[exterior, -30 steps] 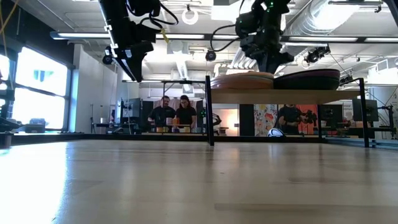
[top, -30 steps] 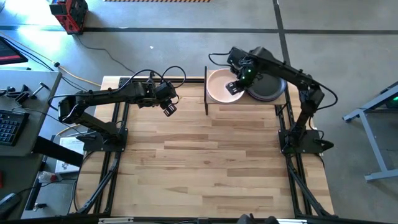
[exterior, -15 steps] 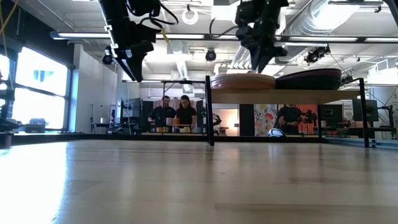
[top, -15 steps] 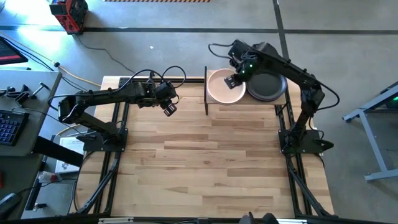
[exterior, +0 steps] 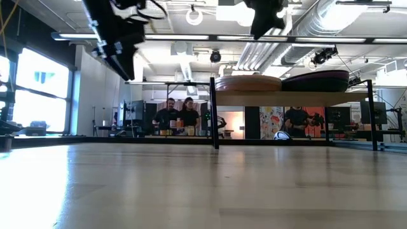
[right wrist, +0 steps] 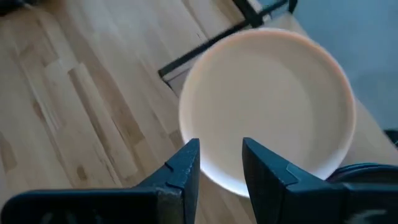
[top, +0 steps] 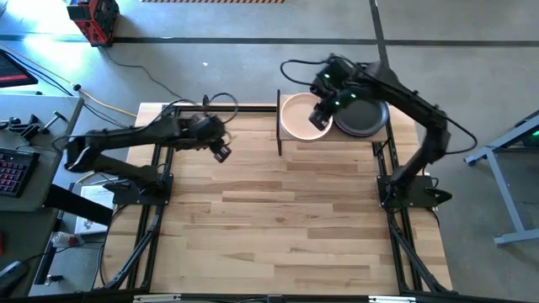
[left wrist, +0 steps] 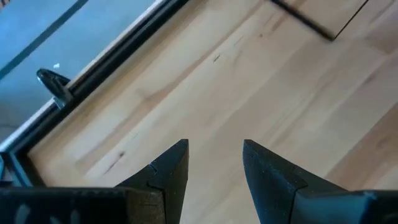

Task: Place and stack plates onto a shelf
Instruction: Adjust the plates on the shelf

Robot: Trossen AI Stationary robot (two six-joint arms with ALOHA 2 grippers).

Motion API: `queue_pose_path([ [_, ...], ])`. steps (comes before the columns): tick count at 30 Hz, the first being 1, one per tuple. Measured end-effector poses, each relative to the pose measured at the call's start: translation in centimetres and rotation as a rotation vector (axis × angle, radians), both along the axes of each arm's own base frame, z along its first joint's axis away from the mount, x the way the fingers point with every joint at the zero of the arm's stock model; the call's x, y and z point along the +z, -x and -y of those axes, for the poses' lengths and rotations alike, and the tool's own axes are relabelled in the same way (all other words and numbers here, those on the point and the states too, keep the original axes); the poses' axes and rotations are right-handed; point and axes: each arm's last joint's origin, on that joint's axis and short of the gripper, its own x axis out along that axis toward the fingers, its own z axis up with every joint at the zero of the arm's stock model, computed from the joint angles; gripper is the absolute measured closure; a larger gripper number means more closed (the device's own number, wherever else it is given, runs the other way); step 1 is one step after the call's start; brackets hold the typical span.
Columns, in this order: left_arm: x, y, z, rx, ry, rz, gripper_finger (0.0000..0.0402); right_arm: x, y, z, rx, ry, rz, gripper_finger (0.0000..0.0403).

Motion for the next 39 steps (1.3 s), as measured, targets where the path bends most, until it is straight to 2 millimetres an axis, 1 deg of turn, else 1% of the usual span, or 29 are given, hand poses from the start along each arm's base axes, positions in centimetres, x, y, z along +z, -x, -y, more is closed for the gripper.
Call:
queue_pose_path([
  [2, 0.0, 1.5, 0.7, 0.004, -0.014, 0.077, 0.0259, 0.6, 0.8, -1.3, 0.029, 0.042, 0.045, 0.0304],
  [5, -0.2, 3.7, 1.9, -0.019, -0.039, 0.194, 0.0259, 1.2, 1.8, -3.1, 0.065, 0.099, 0.171, 0.0304],
  [7, -0.3, 4.9, 2.5, -0.037, -0.06, 0.286, 0.0259, 1.1, 2.4, -4.1, 0.088, 0.142, 0.269, 0.0304],
  [9, -0.4, 6.1, 3.1, -0.054, -0.079, 0.373, 0.0259, 0.7, 3.0, -4.9, 0.116, 0.188, 0.356, 0.0304],
  [14, -1.2, 8.5, 4.1, -0.136, -0.148, 0.526, 0.0259, -1.7, 4.7, -6.2, 0.147, 0.25, 0.508, 0.0304],
  [17, -2.0, 9.7, 4.5, -0.167, -0.184, 0.593, 0.0259, -3.6, 5.7, -6.7, 0.122, 0.214, 0.571, 0.0304],
  [22, -3.8, 11.3, 4.8, -0.183, -0.212, 0.669, 0.0259, -6.9, 7.1, -7.3, 0.004, 0.084, 0.627, 0.0304],
  [26, -5.4, 12.3, 5.0, -0.178, -0.216, 0.703, 0.0259, -9.4, 7.2, -7.3, -0.105, -0.041, 0.646, 0.0304],
  [31, -6.8, 13.1, 5.2, -0.209, -0.204, 0.762, 0.0259, -11.8, 6.5, -7.4, -0.161, -0.16, 0.635, 0.0304],
  [35, -7.7, 13.6, 5.4, -0.249, -0.182, 0.802, 0.0259, -12.7, 5.8, -7.5, -0.183, -0.175, 0.602, 0.0304],
  [39, -8.0, 13.9, 5.6, -0.284, -0.166, 0.843, 0.0259, -13.5, 5.0, -7.6, -0.183, -0.188, 0.564, 0.0304],
])
